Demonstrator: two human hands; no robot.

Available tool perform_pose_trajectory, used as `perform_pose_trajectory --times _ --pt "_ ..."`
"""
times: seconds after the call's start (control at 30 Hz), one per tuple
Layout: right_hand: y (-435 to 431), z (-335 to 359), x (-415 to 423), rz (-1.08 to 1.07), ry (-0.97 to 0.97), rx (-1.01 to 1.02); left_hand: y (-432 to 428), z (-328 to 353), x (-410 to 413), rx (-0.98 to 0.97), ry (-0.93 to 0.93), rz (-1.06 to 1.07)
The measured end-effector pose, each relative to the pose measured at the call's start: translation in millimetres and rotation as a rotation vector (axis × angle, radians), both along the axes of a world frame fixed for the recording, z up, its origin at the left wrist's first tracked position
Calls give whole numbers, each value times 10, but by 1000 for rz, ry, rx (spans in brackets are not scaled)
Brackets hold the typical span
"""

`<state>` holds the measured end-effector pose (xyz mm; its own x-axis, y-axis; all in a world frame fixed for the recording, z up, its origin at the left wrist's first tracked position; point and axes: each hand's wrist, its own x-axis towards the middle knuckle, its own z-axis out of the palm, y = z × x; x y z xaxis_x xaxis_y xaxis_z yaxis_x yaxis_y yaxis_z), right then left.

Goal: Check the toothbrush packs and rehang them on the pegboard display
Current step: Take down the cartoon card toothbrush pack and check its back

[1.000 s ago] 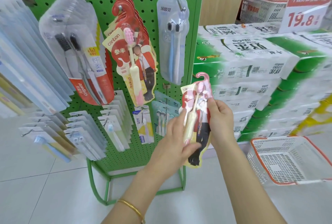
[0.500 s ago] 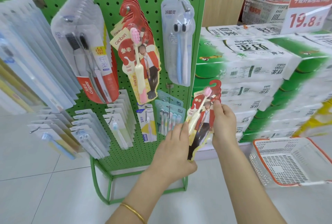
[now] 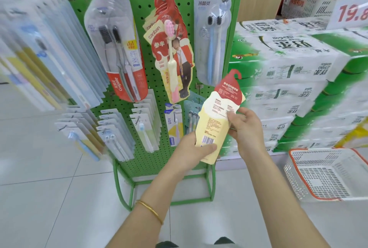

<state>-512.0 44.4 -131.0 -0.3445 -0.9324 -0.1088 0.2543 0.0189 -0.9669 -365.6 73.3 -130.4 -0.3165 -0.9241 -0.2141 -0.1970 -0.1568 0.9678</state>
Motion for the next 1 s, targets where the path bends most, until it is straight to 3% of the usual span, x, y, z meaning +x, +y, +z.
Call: perform_pose_trajectory --times 0.1,0.2,0.33,0.57,0.8,1.0 --pt "50 -18 32 135 48 -67 -36 13 40 -6 -67 73" --pt "88 -16 61 251 49 -118 -85 84 56 -22 -21 171" --pt "116 -15 42 395 89 -166 -200 264 90 -186 -32 326" --pt "156 -4 62 572 140 -185 -338 638 144 -359 120 441" --pt "131 -10 82 632 90 -123 -398 718 213 -286 287 383" --pt "100 67 202 944 -129 -90 -418 824 253 -248 470 194"
